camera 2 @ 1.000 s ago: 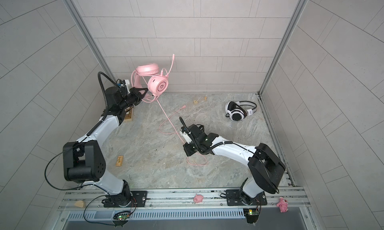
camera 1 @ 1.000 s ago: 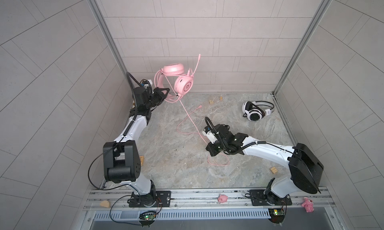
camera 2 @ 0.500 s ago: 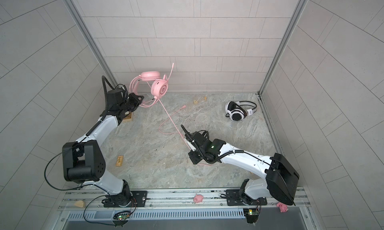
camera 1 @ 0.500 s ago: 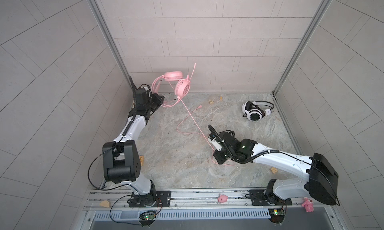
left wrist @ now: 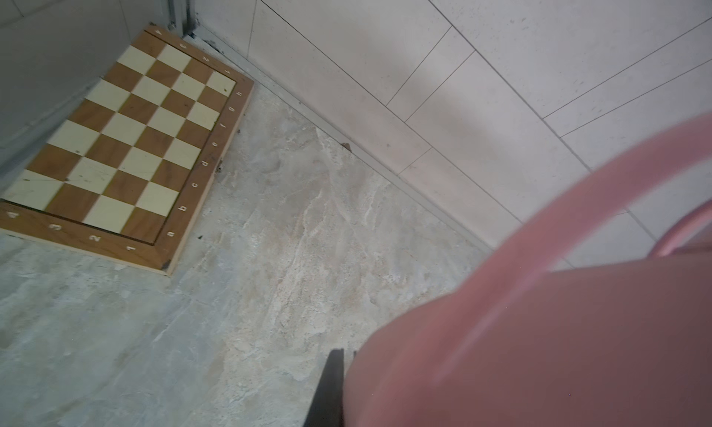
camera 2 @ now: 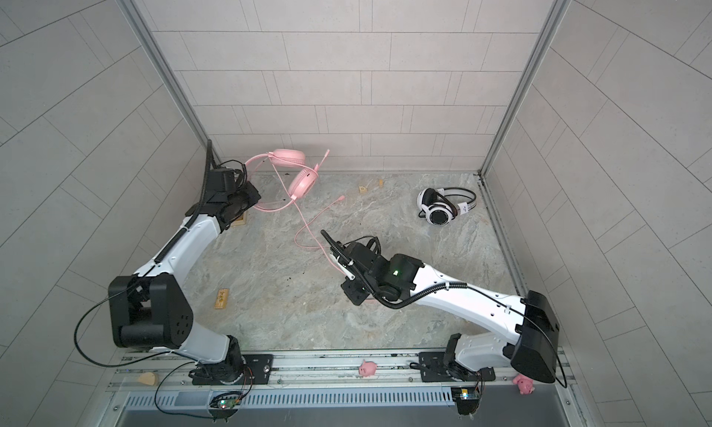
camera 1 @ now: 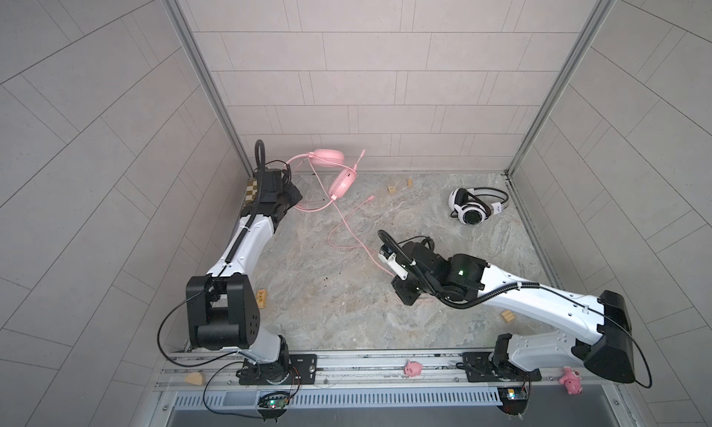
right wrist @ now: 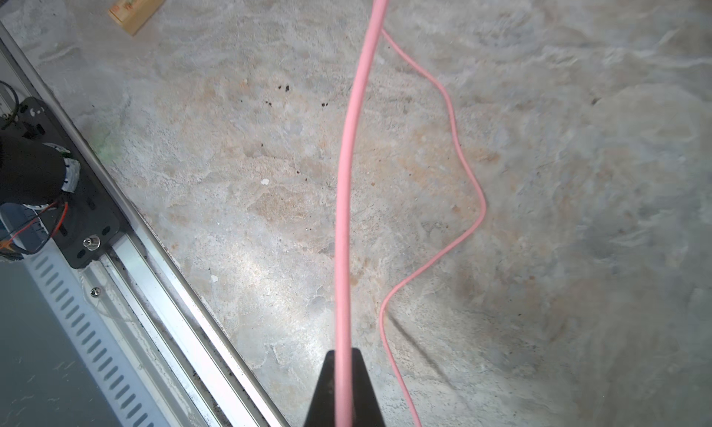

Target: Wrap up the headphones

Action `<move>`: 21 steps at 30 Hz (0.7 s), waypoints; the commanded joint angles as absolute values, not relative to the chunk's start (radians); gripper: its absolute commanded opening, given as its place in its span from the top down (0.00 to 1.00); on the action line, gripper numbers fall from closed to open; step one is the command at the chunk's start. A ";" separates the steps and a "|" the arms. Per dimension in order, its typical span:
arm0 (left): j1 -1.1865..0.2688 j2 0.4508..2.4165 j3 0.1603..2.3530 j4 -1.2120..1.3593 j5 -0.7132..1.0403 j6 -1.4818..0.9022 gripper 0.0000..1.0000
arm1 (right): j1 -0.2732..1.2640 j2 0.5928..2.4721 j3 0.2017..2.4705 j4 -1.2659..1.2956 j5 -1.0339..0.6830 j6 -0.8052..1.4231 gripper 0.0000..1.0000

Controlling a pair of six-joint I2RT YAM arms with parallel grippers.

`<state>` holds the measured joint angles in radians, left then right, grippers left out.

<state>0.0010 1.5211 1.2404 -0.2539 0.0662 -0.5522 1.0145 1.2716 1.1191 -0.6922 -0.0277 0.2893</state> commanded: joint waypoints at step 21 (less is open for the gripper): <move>-0.327 1.597 1.460 -0.502 -0.351 -0.068 1.00 | 0.913 1.098 1.392 -0.592 0.293 0.017 1.00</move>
<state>-0.3038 1.5814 1.4113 -0.4988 -0.3309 -0.1238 0.9493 1.1072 1.3483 -0.6544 0.2737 0.0616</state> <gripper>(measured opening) 0.081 0.049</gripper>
